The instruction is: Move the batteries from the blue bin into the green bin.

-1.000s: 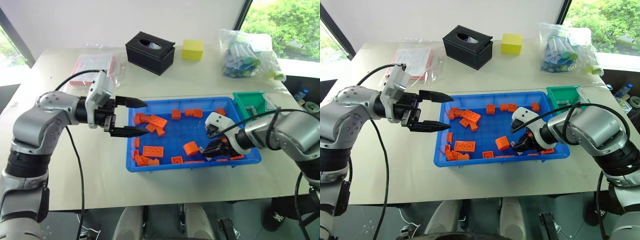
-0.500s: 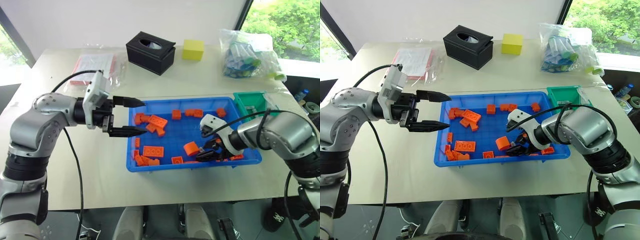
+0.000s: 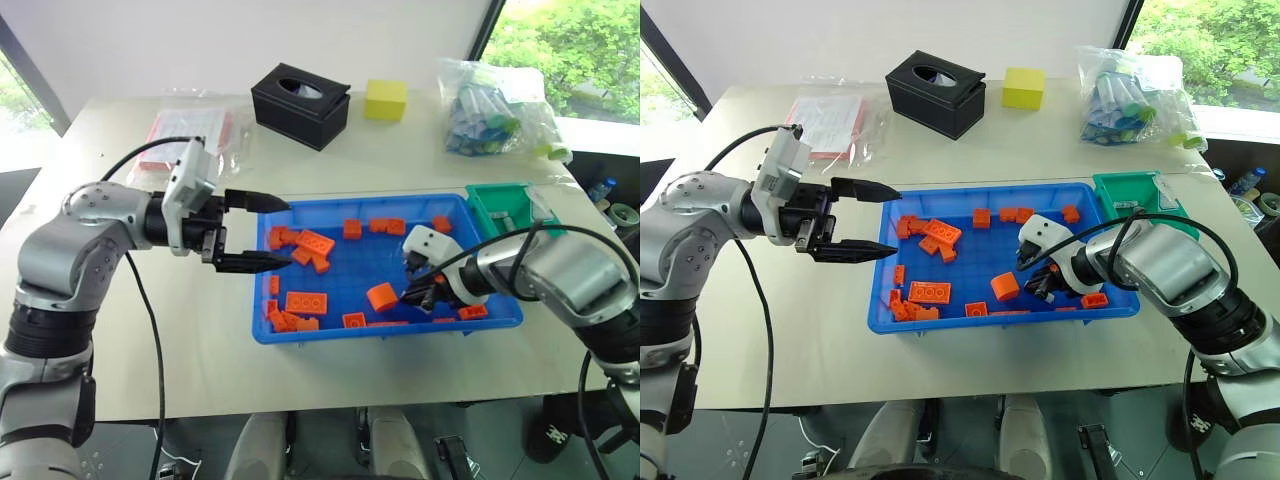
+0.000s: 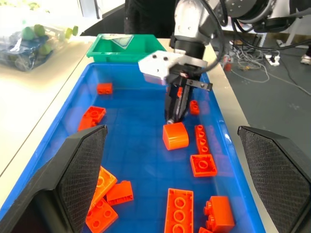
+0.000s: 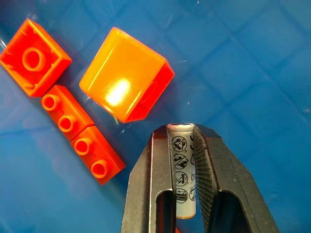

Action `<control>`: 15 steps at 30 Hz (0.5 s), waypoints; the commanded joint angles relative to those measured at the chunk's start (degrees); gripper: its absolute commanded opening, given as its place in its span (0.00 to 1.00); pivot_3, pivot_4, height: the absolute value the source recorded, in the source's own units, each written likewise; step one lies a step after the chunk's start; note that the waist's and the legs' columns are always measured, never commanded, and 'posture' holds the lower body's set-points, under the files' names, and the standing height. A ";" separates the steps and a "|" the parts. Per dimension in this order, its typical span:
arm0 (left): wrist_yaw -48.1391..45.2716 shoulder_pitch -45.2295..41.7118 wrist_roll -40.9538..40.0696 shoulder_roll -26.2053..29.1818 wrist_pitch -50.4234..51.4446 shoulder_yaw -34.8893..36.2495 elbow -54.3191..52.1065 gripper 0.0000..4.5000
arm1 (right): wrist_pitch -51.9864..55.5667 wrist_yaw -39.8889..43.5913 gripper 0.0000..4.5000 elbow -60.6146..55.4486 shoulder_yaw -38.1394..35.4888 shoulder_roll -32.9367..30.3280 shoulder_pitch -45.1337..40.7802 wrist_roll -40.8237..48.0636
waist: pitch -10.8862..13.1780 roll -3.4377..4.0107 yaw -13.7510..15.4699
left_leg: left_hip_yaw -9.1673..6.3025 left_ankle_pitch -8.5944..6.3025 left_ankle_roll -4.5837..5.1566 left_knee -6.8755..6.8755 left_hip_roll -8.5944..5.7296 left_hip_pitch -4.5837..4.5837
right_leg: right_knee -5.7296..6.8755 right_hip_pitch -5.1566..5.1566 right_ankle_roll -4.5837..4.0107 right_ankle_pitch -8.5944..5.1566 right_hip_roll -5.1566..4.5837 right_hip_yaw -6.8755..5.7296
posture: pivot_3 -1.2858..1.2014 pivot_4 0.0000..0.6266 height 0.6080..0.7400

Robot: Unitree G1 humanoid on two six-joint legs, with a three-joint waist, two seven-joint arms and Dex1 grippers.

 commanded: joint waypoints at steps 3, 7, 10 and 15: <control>-1.61 -2.01 -0.47 1.01 -0.34 0.48 -0.37 1.00 | 1.51 -0.92 0.01 4.37 -12.59 -1.42 -7.50 0.33 | 0.01 0.02 0.01 | 0.00 0.00 0.00 -0.01 0.00 -0.02 | 0.01 -0.03 0.00 0.00 0.00 0.00 | 0.52 0.24 0.64; -2.29 -3.02 0.12 0.56 -0.62 -0.19 0.76 1.00 | -2.87 -2.65 0.01 12.53 -16.78 -4.51 -10.54 -3.77 | 0.01 0.01 0.17 | -0.01 0.00 0.00 0.00 -0.02 -0.04 | -0.01 -0.02 -0.01 0.00 0.00 -0.01 | 0.52 0.24 0.64; -2.53 -4.07 0.50 -0.06 -0.78 -0.86 1.62 1.00 | -7.83 -3.55 0.01 18.16 -18.00 -6.94 -9.65 -7.33 | 0.01 0.01 0.06 | 0.08 0.00 0.00 0.00 -0.08 -0.06 | -0.03 -0.02 -0.01 0.00 -0.07 0.00 | 0.52 0.24 0.64; -2.98 -5.80 1.16 -1.04 -1.29 -1.89 2.96 1.00 | -17.27 -4.98 0.01 23.27 -19.10 -9.49 -2.21 -13.27 | 0.01 0.01 -0.04 | 0.12 0.00 0.00 -0.01 -0.07 -0.09 | 0.00 -0.06 0.02 0.01 -0.05 -0.01 | 0.52 0.24 0.64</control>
